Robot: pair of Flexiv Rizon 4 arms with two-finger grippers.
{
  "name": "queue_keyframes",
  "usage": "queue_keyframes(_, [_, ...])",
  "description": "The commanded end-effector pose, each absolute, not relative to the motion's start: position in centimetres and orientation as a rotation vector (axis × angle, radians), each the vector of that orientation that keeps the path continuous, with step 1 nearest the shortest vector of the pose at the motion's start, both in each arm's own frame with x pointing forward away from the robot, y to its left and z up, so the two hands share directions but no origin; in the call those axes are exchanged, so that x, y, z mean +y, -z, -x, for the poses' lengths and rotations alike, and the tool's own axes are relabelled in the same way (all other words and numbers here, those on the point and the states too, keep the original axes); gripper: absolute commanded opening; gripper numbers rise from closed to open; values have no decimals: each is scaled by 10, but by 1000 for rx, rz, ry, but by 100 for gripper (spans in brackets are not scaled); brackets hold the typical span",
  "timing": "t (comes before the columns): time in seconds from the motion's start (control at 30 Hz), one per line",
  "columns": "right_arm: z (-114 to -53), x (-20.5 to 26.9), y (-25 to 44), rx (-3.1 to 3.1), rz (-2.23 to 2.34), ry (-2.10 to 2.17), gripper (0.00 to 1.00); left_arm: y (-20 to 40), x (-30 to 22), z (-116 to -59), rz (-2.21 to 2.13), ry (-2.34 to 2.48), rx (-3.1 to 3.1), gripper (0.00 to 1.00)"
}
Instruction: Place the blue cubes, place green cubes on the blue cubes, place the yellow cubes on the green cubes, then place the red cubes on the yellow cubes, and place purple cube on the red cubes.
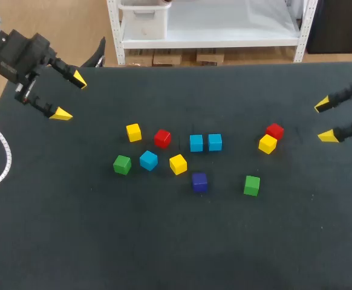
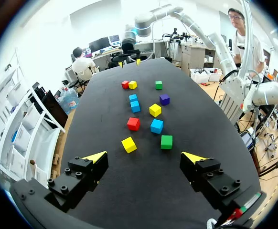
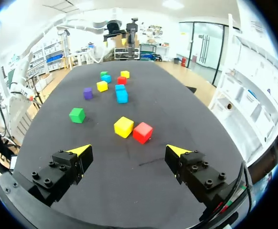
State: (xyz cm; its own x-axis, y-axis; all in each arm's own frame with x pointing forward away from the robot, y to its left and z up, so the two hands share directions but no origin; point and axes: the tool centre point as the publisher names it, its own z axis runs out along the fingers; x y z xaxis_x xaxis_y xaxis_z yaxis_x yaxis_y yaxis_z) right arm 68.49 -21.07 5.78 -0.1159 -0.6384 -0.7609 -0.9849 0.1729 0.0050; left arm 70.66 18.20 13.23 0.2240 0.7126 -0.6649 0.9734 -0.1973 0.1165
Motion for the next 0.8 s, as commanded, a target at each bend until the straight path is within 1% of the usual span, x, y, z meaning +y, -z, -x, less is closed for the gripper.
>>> queue_keyframes(0.03, [-690,-214,-61,1834,1554,-740,100,-132,183,-707,-1981,653,1543,100])
queue_keyframes(0.23, [-690,-214,-61,1834,1554,-740,100,-132,183,-707,-1981,653,1543,100])
queue_keyframes(0.33, [-690,-214,-61,1834,1554,-740,100,-139,176,-707,-2069,582,1507,100])
queue_keyframes(0.6, [-690,-214,-61,1834,1554,-740,100,-148,126,-677,-2471,422,1191,100])
queue_keyframes(0.8, [-690,-214,-61,1834,1554,-740,100,-134,90,-648,-2512,395,1144,100])
